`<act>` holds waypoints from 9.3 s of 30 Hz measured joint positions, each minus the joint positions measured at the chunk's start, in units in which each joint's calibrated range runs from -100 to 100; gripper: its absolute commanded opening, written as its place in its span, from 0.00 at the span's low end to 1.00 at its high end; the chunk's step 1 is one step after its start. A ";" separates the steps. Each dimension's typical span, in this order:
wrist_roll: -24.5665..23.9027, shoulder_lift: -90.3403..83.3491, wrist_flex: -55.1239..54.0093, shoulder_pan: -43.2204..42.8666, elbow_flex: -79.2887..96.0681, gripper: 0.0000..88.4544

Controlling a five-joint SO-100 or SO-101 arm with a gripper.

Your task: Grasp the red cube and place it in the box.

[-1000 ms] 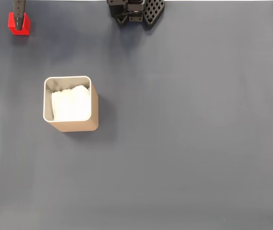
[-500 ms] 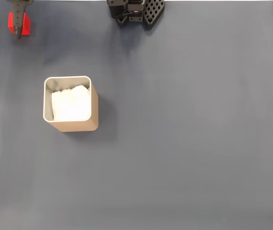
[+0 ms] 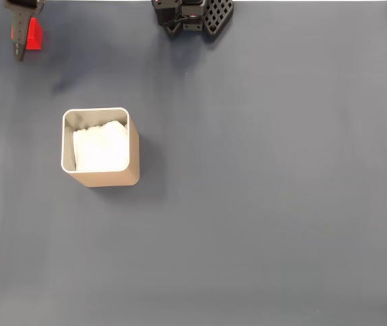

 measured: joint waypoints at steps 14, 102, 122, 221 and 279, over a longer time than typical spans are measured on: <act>-0.59 3.66 -4.14 0.83 0.00 0.53; 2.59 10.61 -20.31 1.65 10.38 0.00; 4.40 10.70 3.09 -3.76 -8.01 0.00; 7.86 -6.60 27.54 -46.82 -24.86 0.00; 5.32 -6.51 21.45 -44.57 -21.77 0.47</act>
